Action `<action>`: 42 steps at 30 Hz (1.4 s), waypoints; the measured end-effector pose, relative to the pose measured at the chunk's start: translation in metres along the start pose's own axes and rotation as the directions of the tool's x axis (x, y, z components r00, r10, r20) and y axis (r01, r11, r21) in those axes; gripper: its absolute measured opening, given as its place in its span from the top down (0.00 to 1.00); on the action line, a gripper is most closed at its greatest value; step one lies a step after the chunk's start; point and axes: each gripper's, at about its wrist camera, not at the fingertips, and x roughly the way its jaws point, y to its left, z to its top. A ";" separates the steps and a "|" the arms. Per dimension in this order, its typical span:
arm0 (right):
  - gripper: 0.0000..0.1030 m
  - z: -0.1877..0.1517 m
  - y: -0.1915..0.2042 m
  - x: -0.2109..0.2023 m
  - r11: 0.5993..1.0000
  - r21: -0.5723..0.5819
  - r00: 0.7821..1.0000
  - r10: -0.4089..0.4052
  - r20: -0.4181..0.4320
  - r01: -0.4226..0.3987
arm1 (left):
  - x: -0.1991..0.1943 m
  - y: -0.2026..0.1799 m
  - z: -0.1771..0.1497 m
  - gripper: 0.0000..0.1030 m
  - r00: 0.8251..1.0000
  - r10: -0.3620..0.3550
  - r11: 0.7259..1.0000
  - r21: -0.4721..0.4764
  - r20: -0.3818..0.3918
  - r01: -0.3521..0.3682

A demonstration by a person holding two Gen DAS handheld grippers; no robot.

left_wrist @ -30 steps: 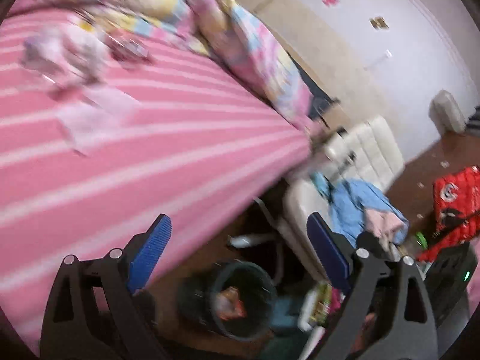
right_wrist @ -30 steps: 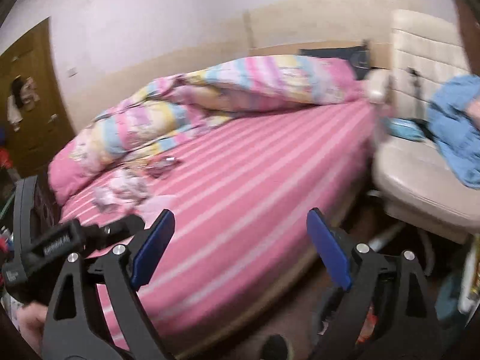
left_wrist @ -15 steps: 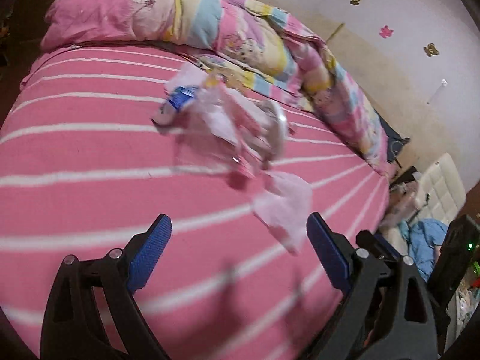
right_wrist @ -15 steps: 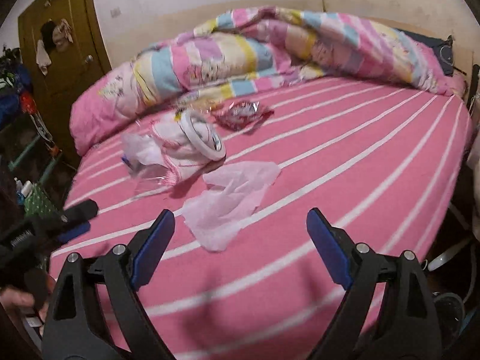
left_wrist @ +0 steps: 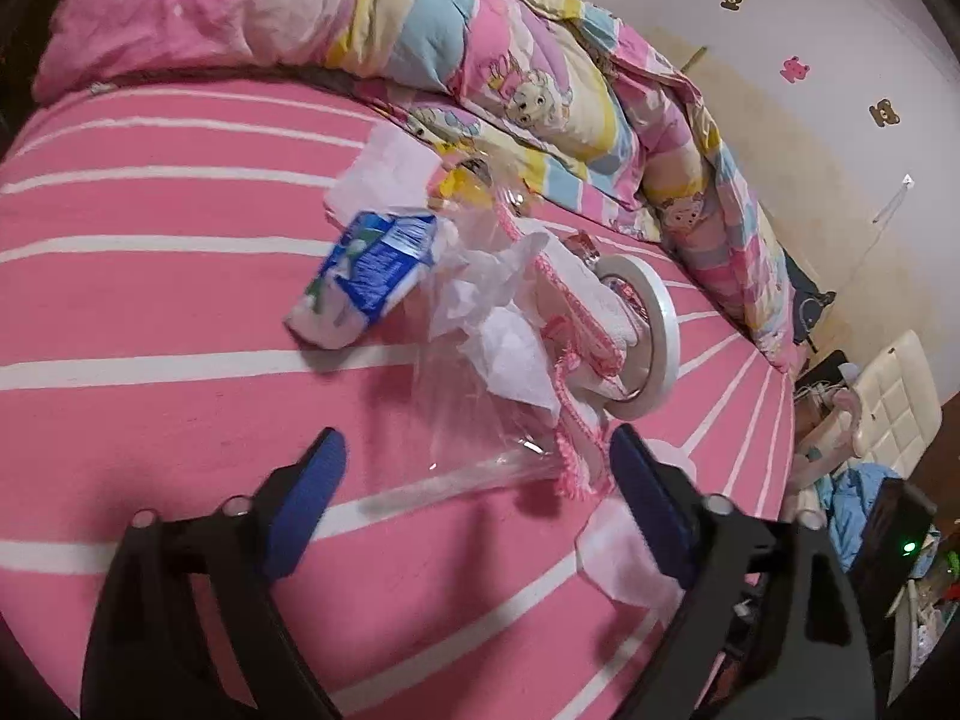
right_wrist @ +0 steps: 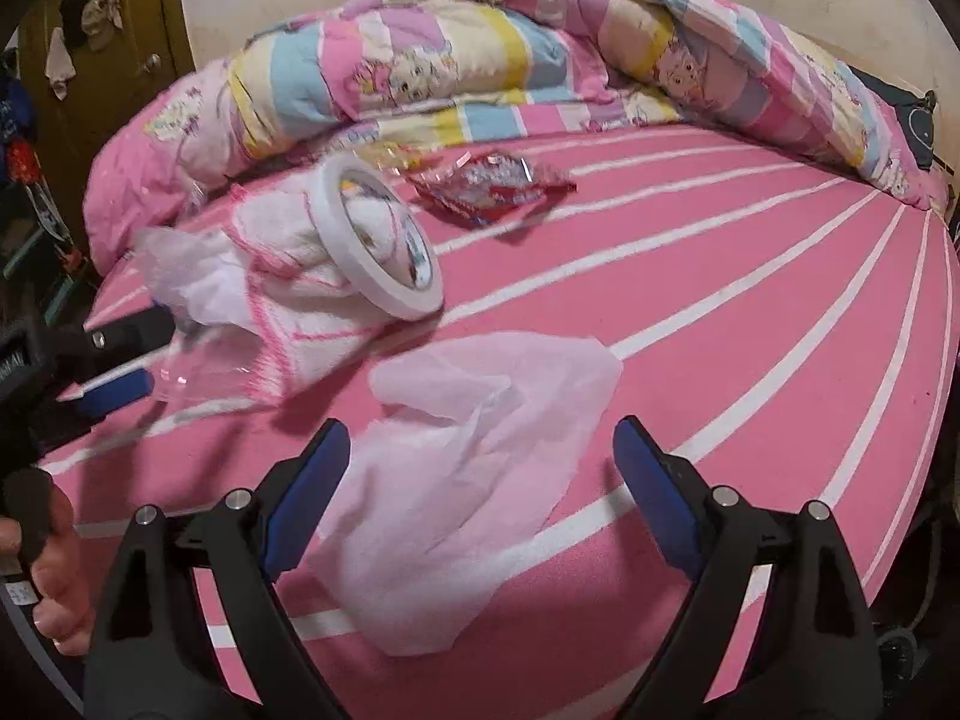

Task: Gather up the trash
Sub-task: 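Move both open tools back over the remaining trash on the bed, then grasp the clear plastic bag with the left tool while the right tool grasps the white tissue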

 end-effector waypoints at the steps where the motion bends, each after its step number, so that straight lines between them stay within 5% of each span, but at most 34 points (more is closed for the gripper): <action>1: 0.14 0.000 0.000 0.004 1.000 -0.003 1.000 -0.002 -0.007 0.002 | 0.005 0.000 0.002 0.30 1.000 -0.007 1.000 0.000 -0.011 0.007; 5: 0.24 -0.001 0.000 0.017 0.999 -0.031 0.999 -0.012 -0.030 0.011 | 0.018 0.001 0.003 0.60 0.999 -0.028 1.000 -0.008 -0.040 0.028; 7: 0.49 -0.003 0.001 0.025 0.998 -0.056 0.997 -0.016 -0.074 0.012 | 0.022 0.002 0.000 0.78 0.997 -0.032 0.999 -0.001 -0.065 0.032; 9: 0.60 -0.005 0.003 0.025 0.997 -0.072 0.997 -0.024 -0.076 0.018 | 0.023 0.001 -0.002 0.82 0.996 -0.040 0.999 0.009 -0.074 0.041; 10: 0.76 -0.004 0.003 0.025 0.997 -0.073 0.997 -0.015 -0.080 0.009 | 0.022 0.001 -0.002 0.84 0.997 -0.040 0.999 0.016 -0.070 0.042; 12: 0.94 -0.004 0.003 0.024 0.997 -0.073 0.996 -0.002 -0.087 -0.004 | 0.019 0.000 -0.002 0.89 0.997 -0.038 0.999 0.023 -0.062 0.040; 13: 0.96 -0.004 0.004 0.023 0.997 -0.073 0.996 0.001 -0.085 -0.008 | 0.017 0.000 -0.002 0.90 0.998 -0.038 0.999 0.023 -0.059 0.039; 26: 0.97 0.006 0.015 -0.026 0.996 -0.052 0.997 0.076 0.002 -0.075 | -0.043 -0.013 -0.022 0.92 1.000 -0.006 0.999 0.052 -0.020 0.007; 42: 0.97 -0.012 -0.008 -0.116 0.986 -0.051 0.979 0.162 0.120 -0.157 | -0.139 -0.039 -0.086 0.92 0.997 0.035 0.996 0.078 0.072 -0.040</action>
